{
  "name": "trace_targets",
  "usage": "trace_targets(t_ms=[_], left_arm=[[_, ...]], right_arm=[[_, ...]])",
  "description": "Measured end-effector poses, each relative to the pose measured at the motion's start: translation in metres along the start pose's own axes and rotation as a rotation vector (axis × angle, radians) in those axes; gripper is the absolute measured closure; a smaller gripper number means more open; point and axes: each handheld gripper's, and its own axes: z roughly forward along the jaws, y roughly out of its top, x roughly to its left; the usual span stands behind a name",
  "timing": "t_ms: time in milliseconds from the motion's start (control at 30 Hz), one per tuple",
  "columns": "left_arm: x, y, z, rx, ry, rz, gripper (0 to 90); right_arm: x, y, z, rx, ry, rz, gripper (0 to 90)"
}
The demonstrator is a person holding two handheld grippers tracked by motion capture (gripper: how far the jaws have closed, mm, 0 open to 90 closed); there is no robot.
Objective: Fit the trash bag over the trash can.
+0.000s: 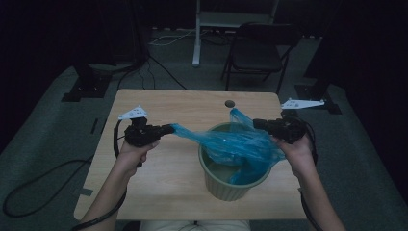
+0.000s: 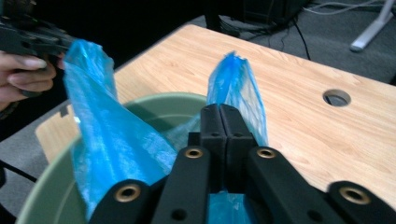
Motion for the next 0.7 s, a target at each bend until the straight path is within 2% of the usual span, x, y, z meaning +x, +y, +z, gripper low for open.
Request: trace_targets(t_ms=[33,100,133,167,233,267,300,367,433,467,533,567,600,633,667,700], left_arm=[[0.000,0.001,-0.003,0.000,0.014,0.008,90.0],[0.001,0.002,-0.005,-0.001,0.011,0.010,90.0],[0.001,0.002,-0.007,-0.002,0.020,0.011,90.0],[0.001,0.003,-0.010,-0.008,0.022,0.010,89.9],[0.002,0.005,-0.015,-0.020,0.001,0.005,89.9],[0.001,0.007,-0.018,-0.029,-0.005,0.009,89.9],[0.000,0.009,-0.020,-0.037,-0.027,0.012,89.9],[-0.006,0.014,-0.027,-0.068,-0.031,0.032,89.8],[-0.011,0.018,-0.033,-0.082,-0.026,0.057,89.8],[-0.015,0.019,-0.037,-0.094,-0.046,0.061,89.7],[-0.016,0.019,-0.038,-0.095,-0.054,0.065,89.7],[-0.018,0.018,-0.038,-0.089,-0.086,0.071,89.7],[-0.019,0.017,-0.038,-0.085,-0.094,0.074,89.7],[-0.022,0.014,-0.038,-0.087,-0.154,0.077,87.6],[-0.022,0.013,-0.038,-0.088,-0.199,0.075,83.1],[-0.024,0.010,-0.036,-0.073,-0.298,0.070,76.8]], right_arm=[[0.001,0.001,-0.002,-0.013,-0.013,-0.006,90.0],[0.002,0.004,-0.011,-0.056,-0.016,-0.004,90.0],[0.002,0.004,-0.011,-0.056,-0.016,-0.004,90.0],[0.003,0.007,-0.025,-0.107,-0.046,-0.009,90.0],[0.004,0.009,-0.037,-0.146,-0.028,-0.001,90.0],[0.004,0.009,-0.037,-0.146,-0.028,-0.001,90.0],[0.008,0.010,-0.048,-0.175,-0.025,-0.012,90.0],[0.016,0.008,-0.055,-0.203,-0.007,-0.022,90.0],[0.020,0.007,-0.057,-0.208,-0.011,-0.034,89.9],[0.026,0.003,-0.062,-0.231,-0.020,-0.052,90.0],[0.027,0.002,-0.063,-0.238,-0.032,-0.053,90.0],[0.029,0.001,-0.065,-0.246,-0.052,-0.061,90.0],[0.029,0.000,-0.067,-0.255,-0.066,-0.061,90.0],[0.025,-0.001,-0.070,-0.280,-0.076,-0.041,89.9],[0.023,-0.002,-0.071,-0.283,-0.072,-0.036,89.9],[0.021,-0.002,-0.071,-0.291,-0.067,-0.025,89.9]])
